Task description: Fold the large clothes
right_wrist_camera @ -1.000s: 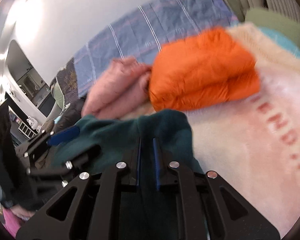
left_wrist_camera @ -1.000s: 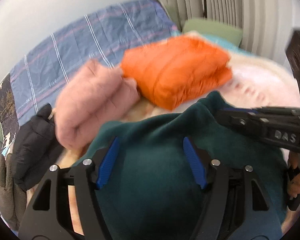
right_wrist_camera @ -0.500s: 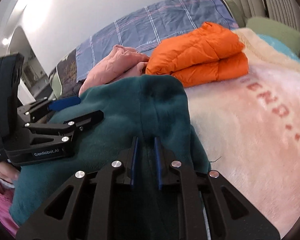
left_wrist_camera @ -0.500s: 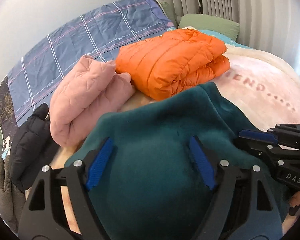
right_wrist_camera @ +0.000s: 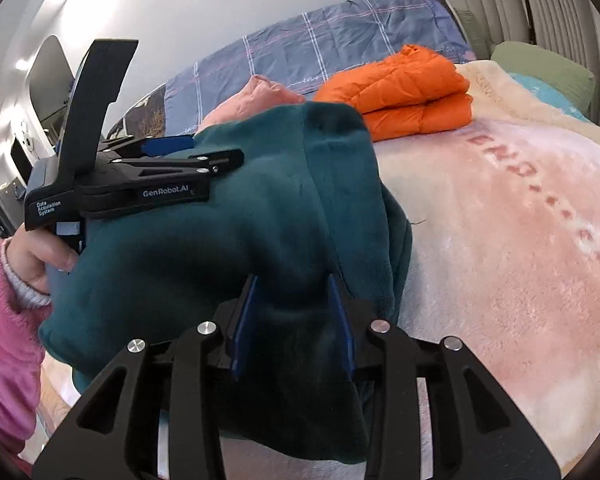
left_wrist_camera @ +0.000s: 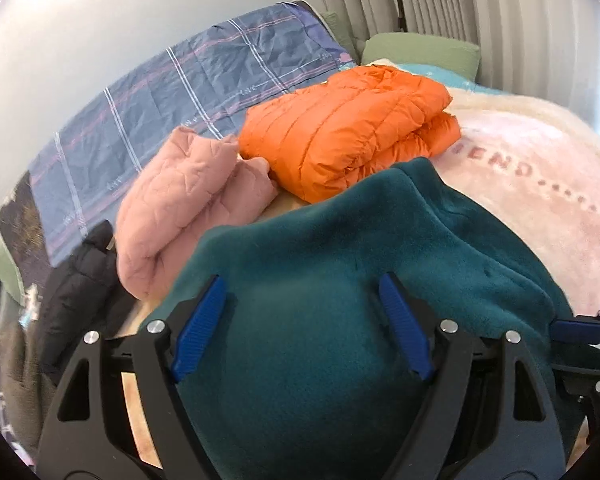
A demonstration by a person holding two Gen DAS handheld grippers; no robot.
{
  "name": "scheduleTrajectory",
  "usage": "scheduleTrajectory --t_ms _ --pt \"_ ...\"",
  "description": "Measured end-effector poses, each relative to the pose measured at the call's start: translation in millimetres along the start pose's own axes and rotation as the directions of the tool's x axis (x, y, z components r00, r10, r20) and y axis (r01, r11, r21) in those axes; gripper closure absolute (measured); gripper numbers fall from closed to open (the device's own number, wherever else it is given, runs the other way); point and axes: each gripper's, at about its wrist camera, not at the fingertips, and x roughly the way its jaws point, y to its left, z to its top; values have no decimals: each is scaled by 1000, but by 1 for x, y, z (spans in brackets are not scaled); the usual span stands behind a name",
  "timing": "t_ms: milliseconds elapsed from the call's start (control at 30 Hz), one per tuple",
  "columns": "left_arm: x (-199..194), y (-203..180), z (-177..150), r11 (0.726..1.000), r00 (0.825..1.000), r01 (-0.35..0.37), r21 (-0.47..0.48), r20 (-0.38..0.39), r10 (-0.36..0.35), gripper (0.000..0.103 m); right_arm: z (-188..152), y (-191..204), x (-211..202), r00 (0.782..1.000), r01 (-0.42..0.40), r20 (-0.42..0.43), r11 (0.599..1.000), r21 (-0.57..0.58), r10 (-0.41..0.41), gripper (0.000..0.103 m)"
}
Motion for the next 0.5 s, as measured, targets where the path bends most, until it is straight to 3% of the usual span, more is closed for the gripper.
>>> scheduleTrajectory --t_ms 167,200,267,333,433,500 --pt "-19 4 1 1000 1000 -10 -2 27 10 23 -1 5 -4 1000 10 8 1000 -24 -10 68" --pt "-27 5 3 1000 999 8 -21 32 -7 24 -3 4 -6 1000 6 9 1000 -17 -6 68" --pt "-58 6 0 991 991 117 -60 68 -113 25 -7 0 -7 1000 -3 12 1000 -8 3 68" --pt "-84 -3 -8 988 982 153 -18 111 -150 24 -8 -3 -8 1000 -22 14 1000 8 22 68" --pt "-85 -28 -30 990 991 99 100 79 -107 19 -8 -1 -9 1000 -26 17 999 20 26 68" --pt "-65 -28 -48 996 990 59 60 122 -66 10 -11 2 -6 1000 -14 20 1000 6 14 67"
